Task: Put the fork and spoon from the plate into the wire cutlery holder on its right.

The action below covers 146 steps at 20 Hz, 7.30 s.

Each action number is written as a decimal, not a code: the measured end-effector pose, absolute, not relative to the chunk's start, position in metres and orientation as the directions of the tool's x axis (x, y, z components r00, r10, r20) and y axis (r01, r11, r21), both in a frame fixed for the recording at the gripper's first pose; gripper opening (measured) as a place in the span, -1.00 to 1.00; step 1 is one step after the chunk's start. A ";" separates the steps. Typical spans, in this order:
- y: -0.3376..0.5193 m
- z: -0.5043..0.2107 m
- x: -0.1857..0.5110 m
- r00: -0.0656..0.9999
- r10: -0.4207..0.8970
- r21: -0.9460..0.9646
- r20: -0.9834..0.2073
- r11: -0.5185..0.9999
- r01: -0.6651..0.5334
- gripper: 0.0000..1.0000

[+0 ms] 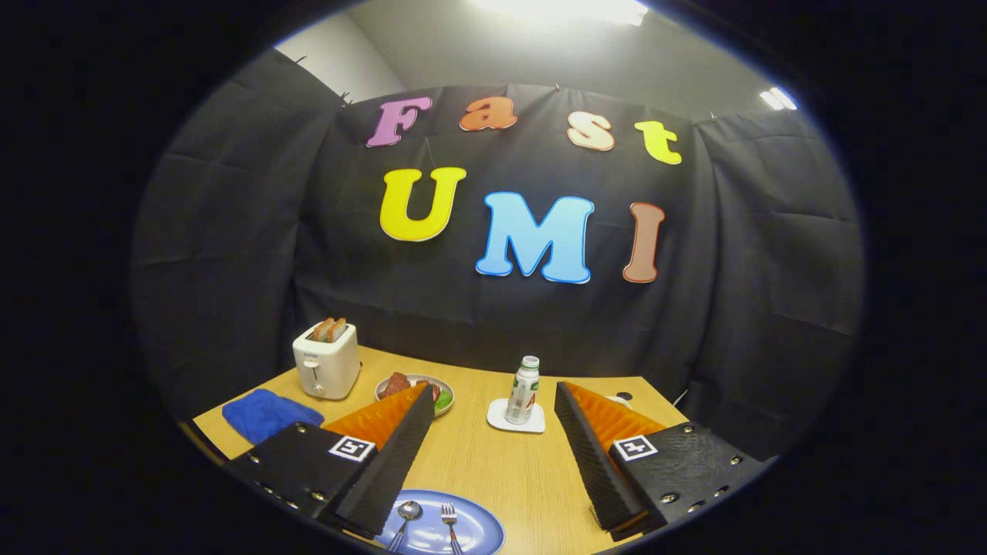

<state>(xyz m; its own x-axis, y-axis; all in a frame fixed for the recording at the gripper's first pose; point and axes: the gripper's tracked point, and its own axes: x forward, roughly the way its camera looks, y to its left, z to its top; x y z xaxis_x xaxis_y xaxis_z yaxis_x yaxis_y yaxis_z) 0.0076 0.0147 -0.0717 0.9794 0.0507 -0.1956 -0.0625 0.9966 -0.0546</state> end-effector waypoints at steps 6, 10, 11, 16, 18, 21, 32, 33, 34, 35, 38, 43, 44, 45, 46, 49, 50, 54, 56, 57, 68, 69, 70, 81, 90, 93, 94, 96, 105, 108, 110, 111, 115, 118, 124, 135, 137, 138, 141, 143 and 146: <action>0.024 -0.113 -0.004 0.937 0.085 -0.062 -0.339 0.992 -0.112 0.93; 0.032 -0.154 -0.016 0.874 0.116 -0.085 -0.472 0.981 -0.176 0.93; 0.033 -0.166 -0.019 0.849 0.116 -0.085 -0.516 0.979 -0.186 0.93; 0.037 -0.209 -0.036 0.741 0.110 -0.115 -0.662 0.962 -0.246 0.93; 0.040 -0.226 -0.045 0.692 0.108 -0.131 -0.714 0.950 -0.284 0.93; 0.041 -0.259 -0.061 0.584 0.095 -0.133 -0.806 0.933 -0.335 0.94; 0.036 -0.333 -0.095 0.268 0.048 -0.065 -0.962 0.915 -0.398 0.75; 0.036 -0.337 -0.097 0.245 0.042 -0.062 -0.969 0.913 -0.402 0.70; 0.037 -0.339 -0.097 0.228 0.042 -0.055 -0.973 0.913 -0.404 0.70; 0.037 -0.343 -0.098 0.202 0.041 -0.047 -0.978 0.910 -0.412 0.70; 0.036 -0.356 -0.102 0.136 0.027 -0.033 -0.990 0.906 -0.421 0.10; 0.042 -0.360 -0.096 0.082 0.037 -0.003 -0.996 0.898 -0.439 -0.65; 0.039 -0.362 -0.096 0.069 0.027 -0.007 -0.997 0.895 -0.445 -0.65; 0.038 -0.364 -0.091 0.061 0.021 -0.009 -0.998 0.893 -0.450 -0.65; 0.035 -0.356 -0.093 0.051 0.022 -0.003 -0.998 0.893 -0.451 -0.81; 0.032 -0.355 -0.098 0.012 0.025 0.017 -1.000 0.894 -0.449 -0.97; 0.031 -0.351 -0.099 0.010 0.030 0.023 -0.999 0.897 -0.442 -0.97; 0.013 -0.320 -0.098 -0.006 0.021 0.022 -1.000 0.889 -0.458 -0.97; -0.009 -0.298 -0.093 0.020 -0.022 -0.029 -1.000 0.875 -0.484 -0.97; -0.021 -0.287 -0.092 0.027 -0.046 -0.054 -0.999 0.868 -0.493 -0.97; -0.168 -0.211 -0.121 -0.060 -0.222 -0.175 -0.973 0.883 -0.435 -0.97; -0.181 -0.205 -0.120 -0.068 -0.235 -0.181 -0.970 0.875 -0.449 -0.97; -0.191 -0.202 -0.121 -0.083 -0.248 -0.183 -0.965 0.867 -0.464 -0.97; -0.260 -0.212 -0.086 -0.262 -0.457 -0.206 -0.850 0.747 -0.633 -0.97; -0.257 -0.248 -0.075 -0.329 -0.467 -0.128 -0.820 0.712 -0.691 -0.97; -0.255 -0.258 -0.078 -0.361 -0.434 -0.104 -0.826 0.745 -0.659 -0.97; -0.252 -0.260 -0.079 -0.374 -0.414 -0.090 -0.830 0.761 -0.643 -0.97; -0.247 -0.266 -0.081 -0.394 -0.373 -0.064 -0.840 0.789 -0.612 -0.97; -0.241 -0.262 -0.064 -0.360 -0.367 -0.096 -0.858 0.802 -0.590 -0.62; -0.243 -0.262 -0.061 -0.325 -0.363 -0.118 -0.873 0.805 -0.581 -0.30; -0.241 -0.256 -0.058 -0.287 -0.352 -0.135 -0.891 0.809 -0.573 0.36; -0.237 -0.252 -0.054 -0.262 -0.342 -0.145 -0.903 0.814 -0.562 0.96; -0.211 -0.231 -0.041 -0.116 -0.281 -0.199 -0.953 0.865 -0.461 0.90; -0.197 -0.230 -0.045 -0.031 -0.257 -0.224 -0.966 0.889 -0.399 0.90; -0.131 -0.217 -0.060 0.130 -0.141 -0.173 -0.981 0.942 -0.288 0.90; -0.022 -0.180 -0.059 0.471 0.023 -0.089 -0.882 0.973 -0.214 0.90; -0.004 -0.183 -0.062 0.475 0.047 -0.058 -0.879 0.977 -0.205 0.90; 0.005 -0.187 -0.063 0.479 0.059 -0.042 -0.876 0.979 -0.199 0.91; 0.023 -0.195 -0.068 0.463 0.066 -0.033 -0.884 0.979 -0.202 0.91; 0.034 -0.200 -0.071 0.445 0.072 -0.028 -0.893 0.976 -0.216 0.91; 0.051 -0.205 -0.069 0.456 0.082 -0.014 -0.886 0.979 -0.204 0.91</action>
<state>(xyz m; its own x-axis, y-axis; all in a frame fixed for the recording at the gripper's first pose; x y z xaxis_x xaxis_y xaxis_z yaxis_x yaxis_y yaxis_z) -0.0687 0.0512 -0.2049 0.4564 0.0824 -0.8860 -0.2038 0.9789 -0.0140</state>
